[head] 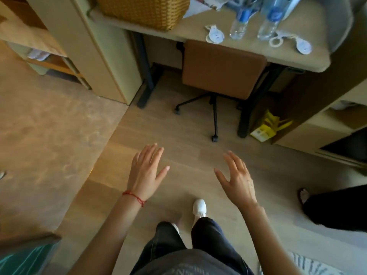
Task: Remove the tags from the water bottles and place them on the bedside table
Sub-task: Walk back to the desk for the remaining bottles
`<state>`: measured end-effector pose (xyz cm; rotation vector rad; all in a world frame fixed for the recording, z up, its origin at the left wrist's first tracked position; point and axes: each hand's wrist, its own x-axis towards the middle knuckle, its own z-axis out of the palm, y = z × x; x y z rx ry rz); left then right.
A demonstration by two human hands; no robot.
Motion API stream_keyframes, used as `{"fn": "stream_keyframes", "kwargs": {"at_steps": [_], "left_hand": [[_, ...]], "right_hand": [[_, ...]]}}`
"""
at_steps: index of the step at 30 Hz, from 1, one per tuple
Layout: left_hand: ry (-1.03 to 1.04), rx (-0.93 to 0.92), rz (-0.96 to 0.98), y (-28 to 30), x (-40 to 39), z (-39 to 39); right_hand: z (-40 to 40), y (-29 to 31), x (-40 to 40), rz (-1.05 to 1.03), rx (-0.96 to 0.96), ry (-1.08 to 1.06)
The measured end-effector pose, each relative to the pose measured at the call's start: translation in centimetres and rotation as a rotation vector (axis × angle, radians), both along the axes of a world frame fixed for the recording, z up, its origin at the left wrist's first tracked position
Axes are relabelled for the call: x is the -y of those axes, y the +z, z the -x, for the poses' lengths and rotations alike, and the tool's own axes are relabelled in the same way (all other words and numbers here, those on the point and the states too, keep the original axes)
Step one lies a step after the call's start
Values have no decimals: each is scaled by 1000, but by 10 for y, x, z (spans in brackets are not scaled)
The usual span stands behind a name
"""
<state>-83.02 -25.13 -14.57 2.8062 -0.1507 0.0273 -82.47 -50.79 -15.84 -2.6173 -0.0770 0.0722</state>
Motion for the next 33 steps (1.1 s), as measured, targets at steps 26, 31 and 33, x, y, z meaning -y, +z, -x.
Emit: {"fn": "stream_keyframes", "kwargs": {"at_steps": [26, 31, 33], "left_hand": [[-145, 107, 57, 33, 141, -368], [-165, 151, 120, 39, 154, -449], [-186, 169, 138, 43, 157, -484]], "right_hand": [[-331, 18, 128, -9, 178, -174], [-400, 22, 138, -8, 218, -221], [-431, 29, 142, -16, 238, -243]]}}
